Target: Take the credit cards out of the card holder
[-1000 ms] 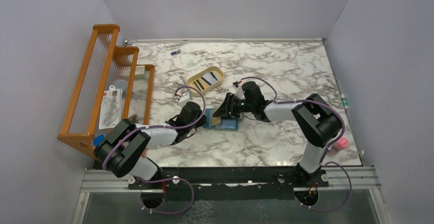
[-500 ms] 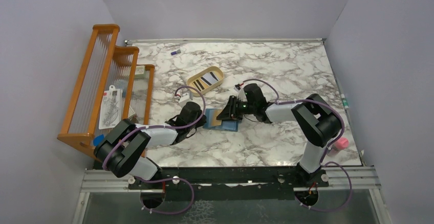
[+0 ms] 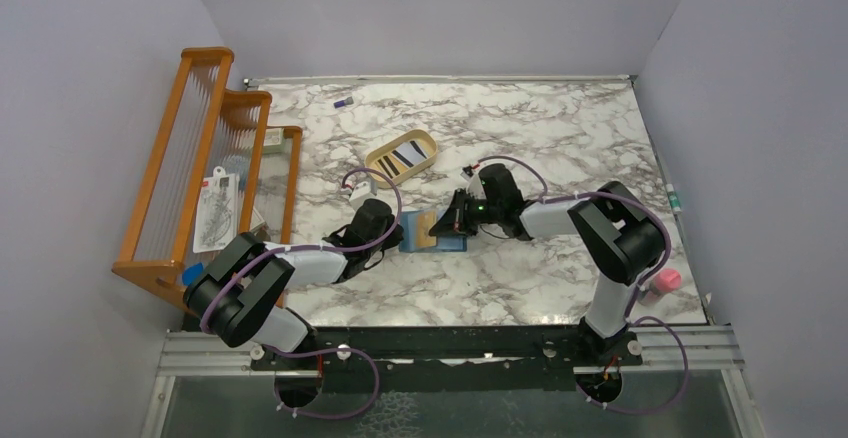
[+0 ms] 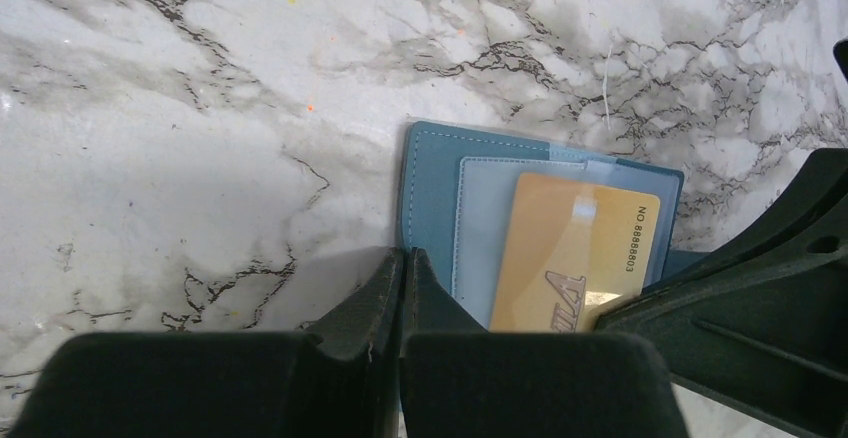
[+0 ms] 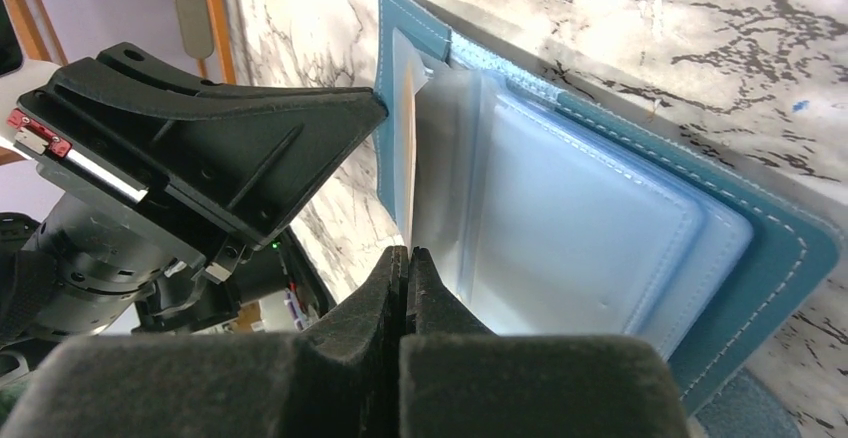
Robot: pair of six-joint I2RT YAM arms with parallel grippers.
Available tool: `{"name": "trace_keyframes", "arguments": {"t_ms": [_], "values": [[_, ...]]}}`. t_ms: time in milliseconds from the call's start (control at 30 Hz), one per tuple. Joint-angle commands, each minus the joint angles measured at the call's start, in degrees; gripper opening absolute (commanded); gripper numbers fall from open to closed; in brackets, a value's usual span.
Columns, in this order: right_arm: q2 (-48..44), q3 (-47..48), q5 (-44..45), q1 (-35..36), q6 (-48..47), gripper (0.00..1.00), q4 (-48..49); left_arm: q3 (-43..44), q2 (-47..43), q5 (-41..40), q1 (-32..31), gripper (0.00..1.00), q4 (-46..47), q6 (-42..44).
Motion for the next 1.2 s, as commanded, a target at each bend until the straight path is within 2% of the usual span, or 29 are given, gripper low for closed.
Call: {"name": "trace_keyframes", "arguments": {"t_ms": [0, 500, 767, 967, 1167], "values": [[-1.43, -0.88, -0.35, -1.54, -3.21, 0.01, -4.12, -1.07, 0.37, 1.69, -0.37, 0.0, -2.8, 0.34], [-10.58, 2.85, 0.39, -11.39, -16.16, 0.01, -21.38, -0.65, 0.47, 1.79, -0.36, 0.0, -2.93, 0.94], [-13.69, 11.18, -2.04, -13.53, -23.58, 0.01, -24.97, -0.66, 0.61, 1.99, -0.33, 0.0, -2.85, 1.29], [-7.94, 23.96, -7.66, -13.53, -26.81, 0.01, -23.51, -0.72, 0.55, 2.52, -0.35, 0.0, -2.53, 1.76], [2.55, 38.96, -4.93, -11.84, -31.21, 0.01, -30.65, -0.53, -0.27, 3.28, -0.35, 0.0, -2.47, 2.28]]}}
